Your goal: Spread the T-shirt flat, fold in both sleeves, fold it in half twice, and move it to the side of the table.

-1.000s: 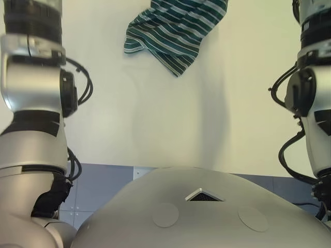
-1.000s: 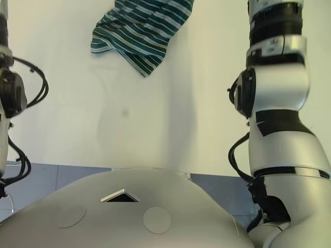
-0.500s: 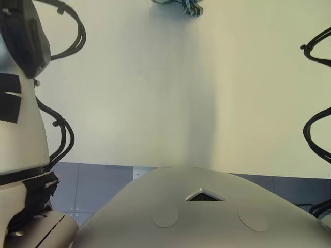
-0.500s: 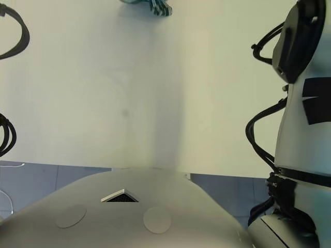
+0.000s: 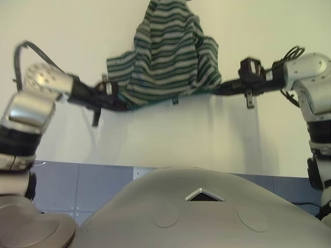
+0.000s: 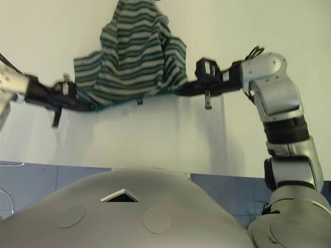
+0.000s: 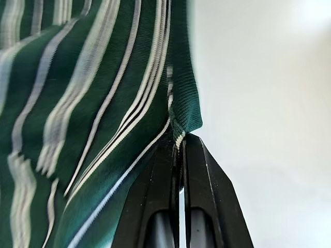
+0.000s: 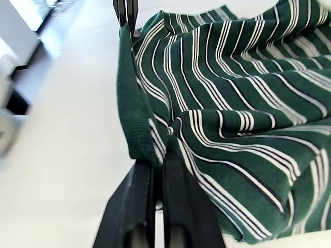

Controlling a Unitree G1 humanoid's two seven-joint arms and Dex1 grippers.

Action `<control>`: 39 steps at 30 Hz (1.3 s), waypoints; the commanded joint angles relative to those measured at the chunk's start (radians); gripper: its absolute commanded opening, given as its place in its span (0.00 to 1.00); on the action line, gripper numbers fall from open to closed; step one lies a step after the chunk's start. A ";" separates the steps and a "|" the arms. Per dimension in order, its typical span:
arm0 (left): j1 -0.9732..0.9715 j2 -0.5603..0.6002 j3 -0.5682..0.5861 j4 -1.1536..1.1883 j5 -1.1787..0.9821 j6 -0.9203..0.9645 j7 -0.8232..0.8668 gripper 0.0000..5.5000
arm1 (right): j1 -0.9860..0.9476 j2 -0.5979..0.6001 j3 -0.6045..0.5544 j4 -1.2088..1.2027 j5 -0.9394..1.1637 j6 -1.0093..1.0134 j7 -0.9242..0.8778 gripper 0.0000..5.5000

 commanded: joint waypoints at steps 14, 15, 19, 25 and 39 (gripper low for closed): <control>-0.137 -0.160 0.135 -0.293 -0.269 0.412 0.399 0.02 | -0.388 0.205 -0.167 0.268 0.196 0.360 -0.493 0.03; -0.140 -0.166 0.063 -0.277 -0.212 0.382 0.415 0.00 | -0.400 0.246 -0.101 0.344 0.098 0.268 -0.544 0.00; -0.140 -0.181 -0.068 -0.221 -0.091 0.320 0.457 0.00 | -0.417 0.370 0.050 0.568 -0.120 0.017 -0.613 0.00; -0.099 -0.197 -0.154 -0.167 0.015 0.285 0.502 0.00 | -0.445 0.482 0.106 0.826 -0.253 -0.165 -0.628 0.00; 0.015 -0.119 -0.210 -0.217 0.058 0.371 0.519 0.00 | -0.669 0.361 0.079 1.385 -0.490 -0.435 -0.724 0.00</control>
